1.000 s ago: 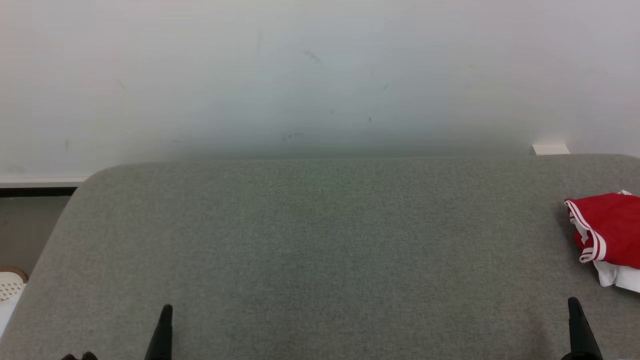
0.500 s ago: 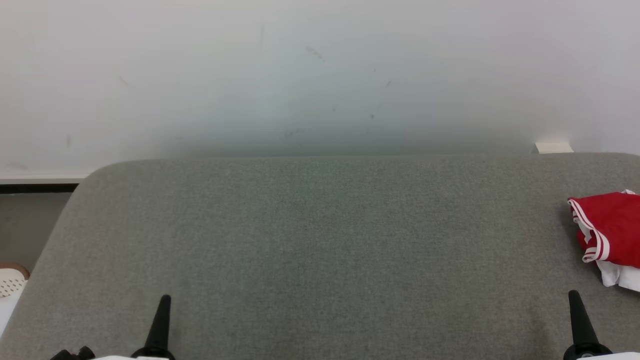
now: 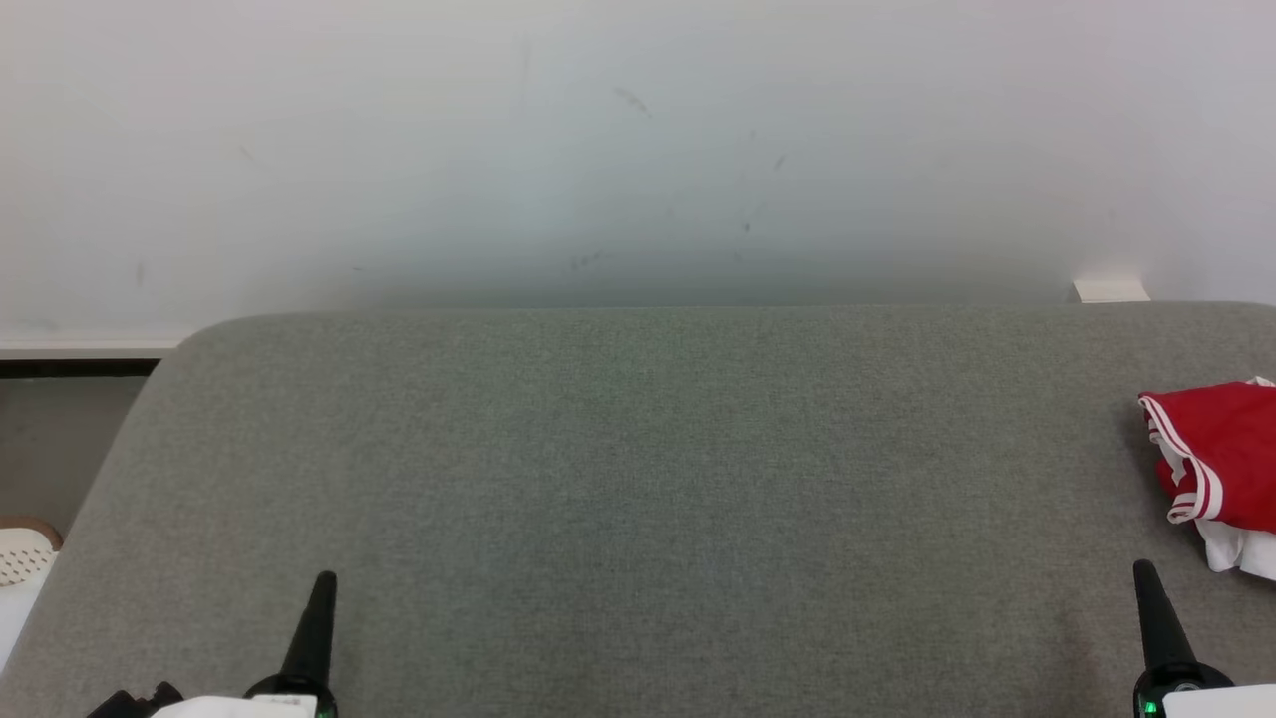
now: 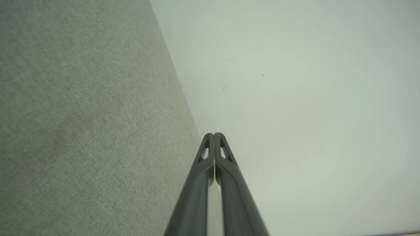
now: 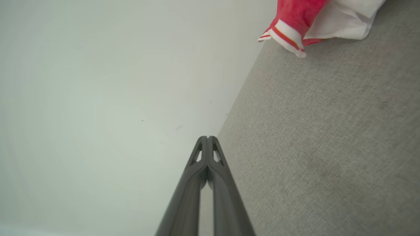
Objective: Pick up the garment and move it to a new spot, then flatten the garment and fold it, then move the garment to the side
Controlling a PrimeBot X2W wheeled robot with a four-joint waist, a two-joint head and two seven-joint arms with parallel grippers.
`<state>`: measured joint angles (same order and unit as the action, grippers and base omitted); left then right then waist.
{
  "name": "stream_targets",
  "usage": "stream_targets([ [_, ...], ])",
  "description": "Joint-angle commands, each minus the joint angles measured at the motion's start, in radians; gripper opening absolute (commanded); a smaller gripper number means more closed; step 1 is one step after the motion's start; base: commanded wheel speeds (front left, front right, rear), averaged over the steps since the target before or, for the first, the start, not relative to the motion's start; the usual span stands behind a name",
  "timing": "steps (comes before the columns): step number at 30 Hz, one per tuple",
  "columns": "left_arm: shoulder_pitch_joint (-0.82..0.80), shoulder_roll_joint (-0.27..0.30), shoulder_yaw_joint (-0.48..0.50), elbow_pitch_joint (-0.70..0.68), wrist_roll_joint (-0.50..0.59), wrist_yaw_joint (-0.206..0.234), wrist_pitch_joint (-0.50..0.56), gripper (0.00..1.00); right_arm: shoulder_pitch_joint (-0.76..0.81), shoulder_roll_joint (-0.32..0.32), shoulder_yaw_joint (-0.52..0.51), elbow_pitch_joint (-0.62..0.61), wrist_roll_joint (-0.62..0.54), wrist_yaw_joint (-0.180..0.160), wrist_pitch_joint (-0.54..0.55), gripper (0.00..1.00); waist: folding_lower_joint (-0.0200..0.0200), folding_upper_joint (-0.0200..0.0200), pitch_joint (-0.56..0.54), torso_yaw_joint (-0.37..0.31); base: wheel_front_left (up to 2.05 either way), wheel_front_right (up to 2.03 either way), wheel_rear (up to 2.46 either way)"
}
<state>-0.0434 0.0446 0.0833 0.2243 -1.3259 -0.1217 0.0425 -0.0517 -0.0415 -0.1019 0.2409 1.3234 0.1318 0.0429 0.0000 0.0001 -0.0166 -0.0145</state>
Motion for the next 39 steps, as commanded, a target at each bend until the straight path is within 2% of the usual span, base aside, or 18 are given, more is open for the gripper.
stream_targets([
  [1, -0.019, 0.007, 0.005, -0.001, -0.024, -0.003, 0.005, 0.00, -0.017, -0.011, -0.004, -0.003, 0.028, -0.001, 0.006, 0.00, 0.0000, -0.0001, 0.001, 0.001, 0.00, 0.00, 0.00],
  [39, -0.071, 0.009, 0.033, 0.023, -0.293, -0.012, 0.076, 0.00, -0.065, -0.013, -0.014, 0.005, 0.292, -0.002, 0.075, 0.00, 0.0000, -0.0001, 0.020, 0.014, 0.00, 0.00, 0.00],
])
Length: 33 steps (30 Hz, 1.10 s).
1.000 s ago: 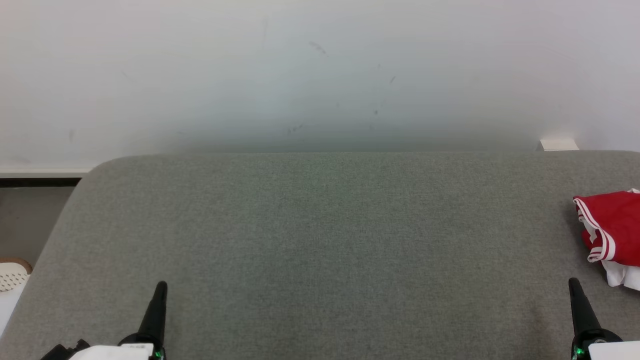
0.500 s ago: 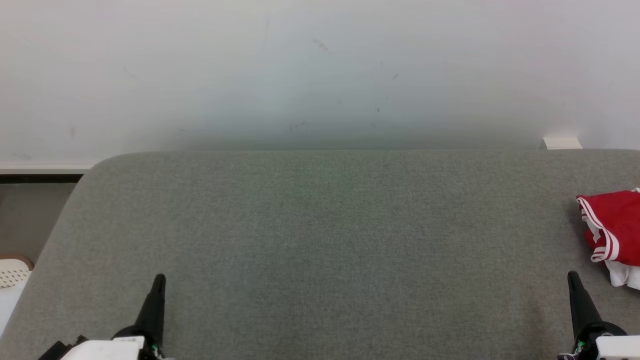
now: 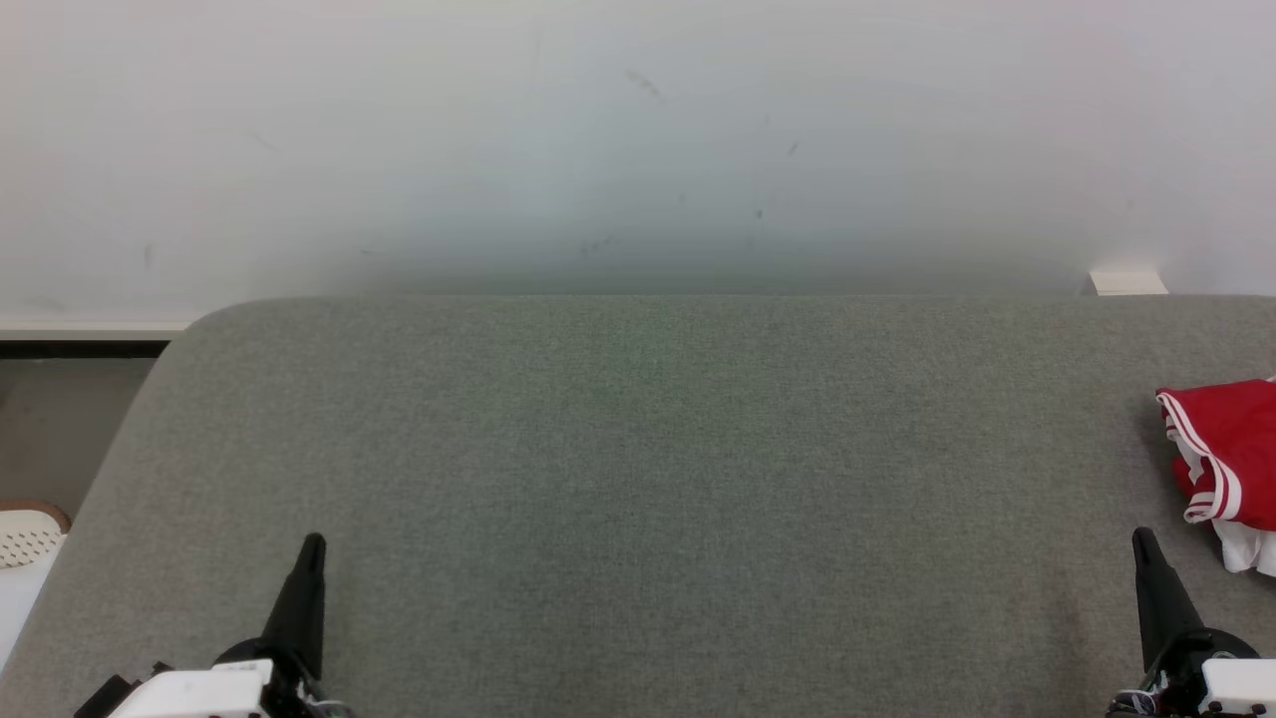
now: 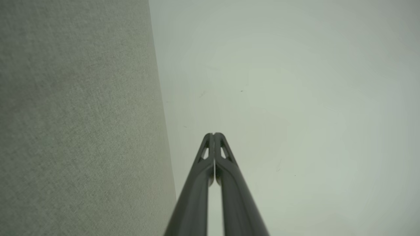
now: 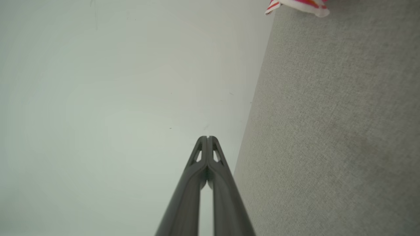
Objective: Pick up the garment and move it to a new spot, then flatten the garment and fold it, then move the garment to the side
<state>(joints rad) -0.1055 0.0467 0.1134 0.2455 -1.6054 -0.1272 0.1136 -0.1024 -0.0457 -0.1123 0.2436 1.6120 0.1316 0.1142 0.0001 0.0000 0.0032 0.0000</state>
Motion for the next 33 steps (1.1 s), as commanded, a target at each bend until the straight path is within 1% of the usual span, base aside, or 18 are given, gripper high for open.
stream_targets([
  [1, -0.009, 0.007, 0.003, 0.001, -0.014, -0.007, 0.004, 0.00, -0.014, -0.008, -0.004, 0.002, 0.002, -0.002, 0.003, 0.00, -0.0001, 0.0000, 0.000, 0.000, 0.00, 0.00, 0.00],
  [33, -0.009, 0.007, 0.003, 0.001, -0.014, -0.007, 0.004, 0.00, -0.013, -0.008, -0.004, 0.002, 0.002, -0.002, 0.003, 0.00, -0.0001, 0.0000, 0.000, 0.000, 0.00, 0.00, 0.00],
])
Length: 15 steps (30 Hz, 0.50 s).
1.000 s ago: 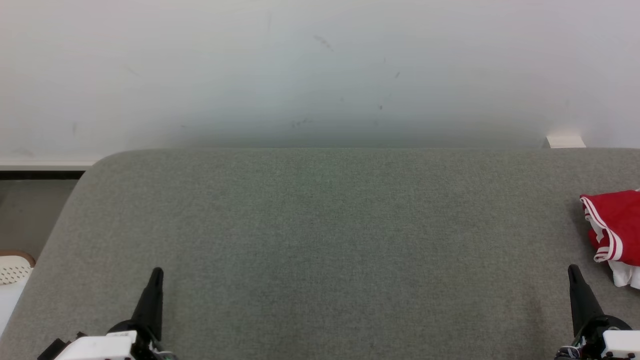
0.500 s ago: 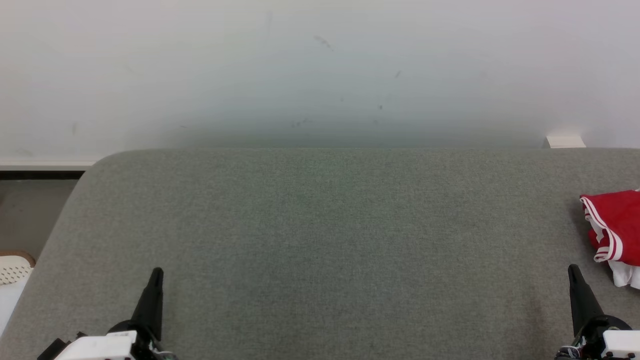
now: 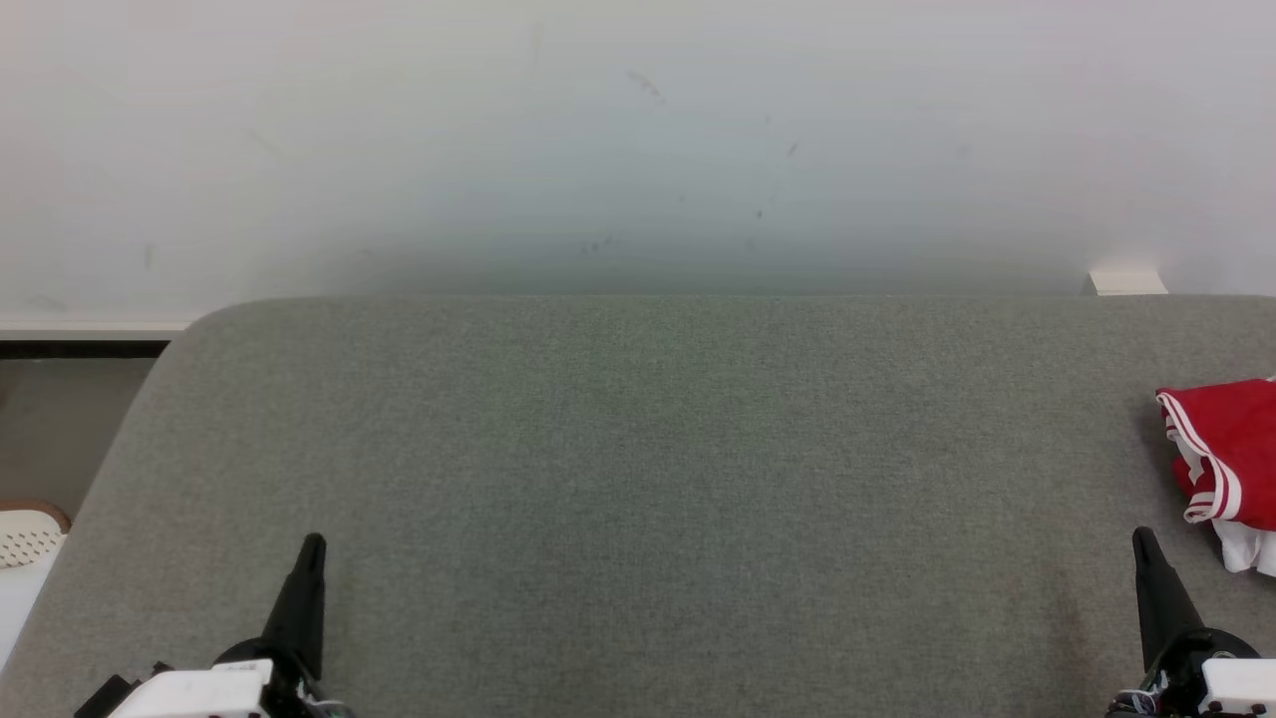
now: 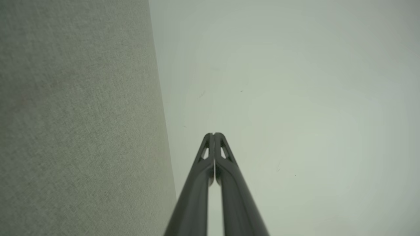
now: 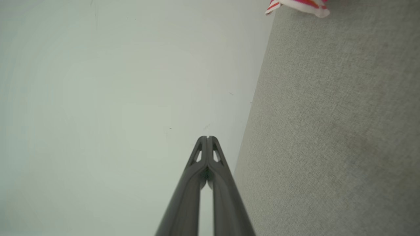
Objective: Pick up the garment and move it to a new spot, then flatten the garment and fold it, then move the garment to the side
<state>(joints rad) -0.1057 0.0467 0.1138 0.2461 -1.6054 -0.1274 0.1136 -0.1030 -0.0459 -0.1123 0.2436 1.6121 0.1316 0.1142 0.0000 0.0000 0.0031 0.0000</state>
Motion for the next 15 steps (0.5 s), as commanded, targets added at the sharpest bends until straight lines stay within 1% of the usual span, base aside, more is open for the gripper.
stream_targets([
  [1, -0.009, 0.007, 0.002, 0.000, -0.014, -0.007, 0.004, 0.00, -0.013, -0.008, -0.004, 0.002, 0.002, -0.002, 0.003, 0.00, 0.0000, 0.0000, 0.000, 0.000, 0.00, 0.00, 0.00],
  [15, -0.009, 0.007, 0.002, 0.000, -0.014, -0.007, 0.004, 0.00, -0.013, -0.008, -0.003, 0.002, 0.002, -0.002, 0.003, 0.00, 0.0000, 0.0000, 0.000, 0.000, 0.00, 0.00, 0.00],
])
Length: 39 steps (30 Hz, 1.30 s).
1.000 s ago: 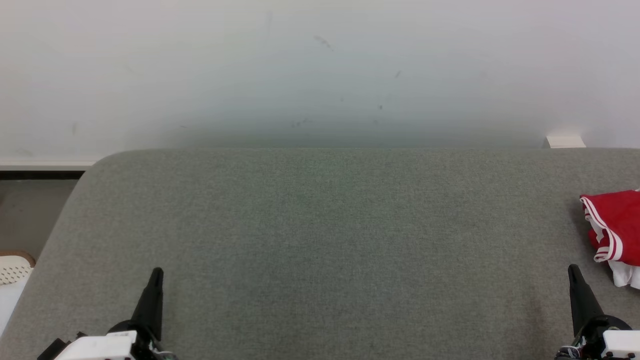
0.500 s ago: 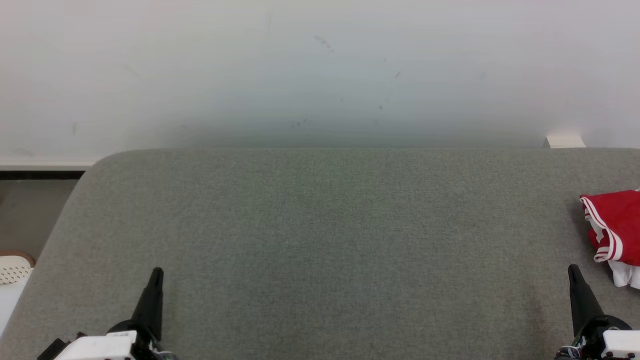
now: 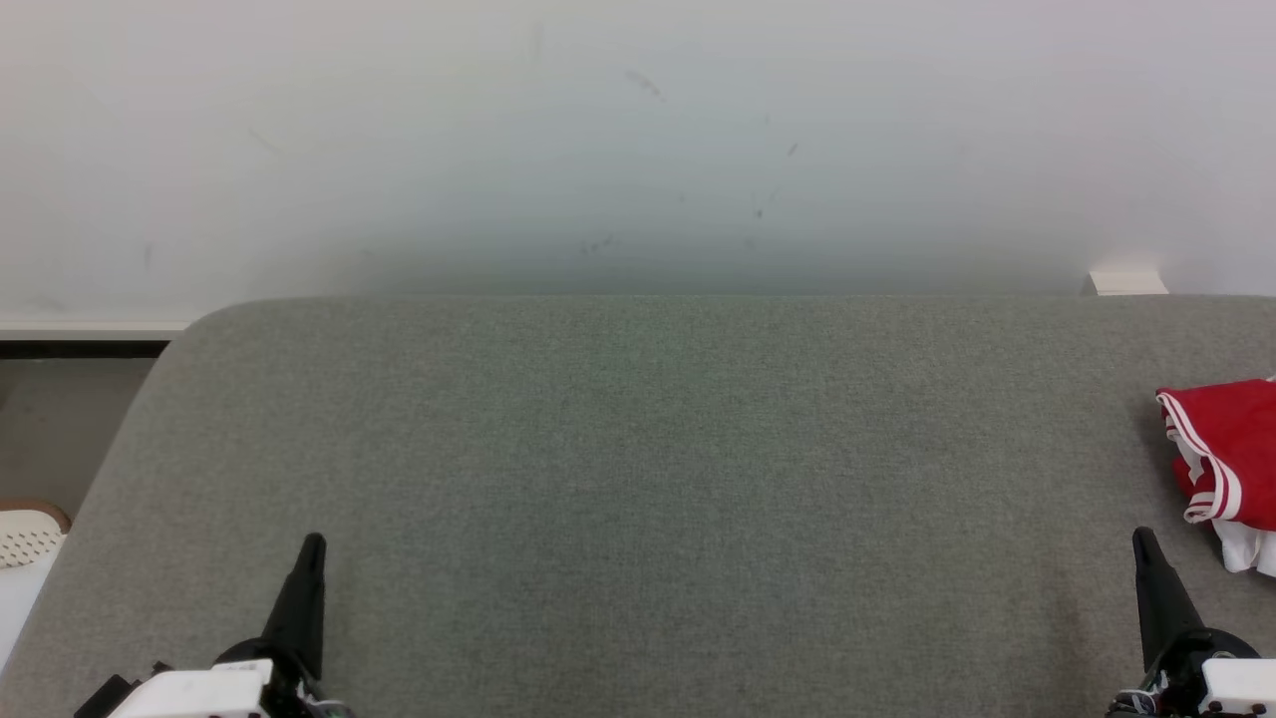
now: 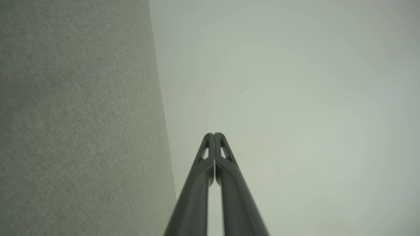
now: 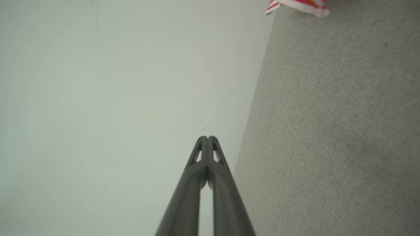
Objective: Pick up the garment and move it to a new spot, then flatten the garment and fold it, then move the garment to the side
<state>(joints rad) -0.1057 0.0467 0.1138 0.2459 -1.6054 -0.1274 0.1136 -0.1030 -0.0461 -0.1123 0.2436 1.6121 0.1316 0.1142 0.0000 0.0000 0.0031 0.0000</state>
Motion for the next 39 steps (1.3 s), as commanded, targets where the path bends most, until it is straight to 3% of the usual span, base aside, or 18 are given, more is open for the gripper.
stream_targets([
  [1, -0.009, 0.007, 0.002, 0.000, -0.014, -0.007, 0.004, 0.00, -0.013, -0.008, -0.003, 0.002, 0.002, -0.002, 0.003, 0.00, 0.0000, 0.0000, 0.000, 0.000, 0.00, 0.00, 0.00],
  [39, -0.009, 0.007, 0.002, 0.000, -0.014, -0.007, 0.004, 0.00, -0.013, -0.008, -0.003, 0.002, 0.002, -0.002, 0.003, 0.00, 0.0000, 0.0000, 0.000, 0.000, 0.00, 0.00, 0.00],
])
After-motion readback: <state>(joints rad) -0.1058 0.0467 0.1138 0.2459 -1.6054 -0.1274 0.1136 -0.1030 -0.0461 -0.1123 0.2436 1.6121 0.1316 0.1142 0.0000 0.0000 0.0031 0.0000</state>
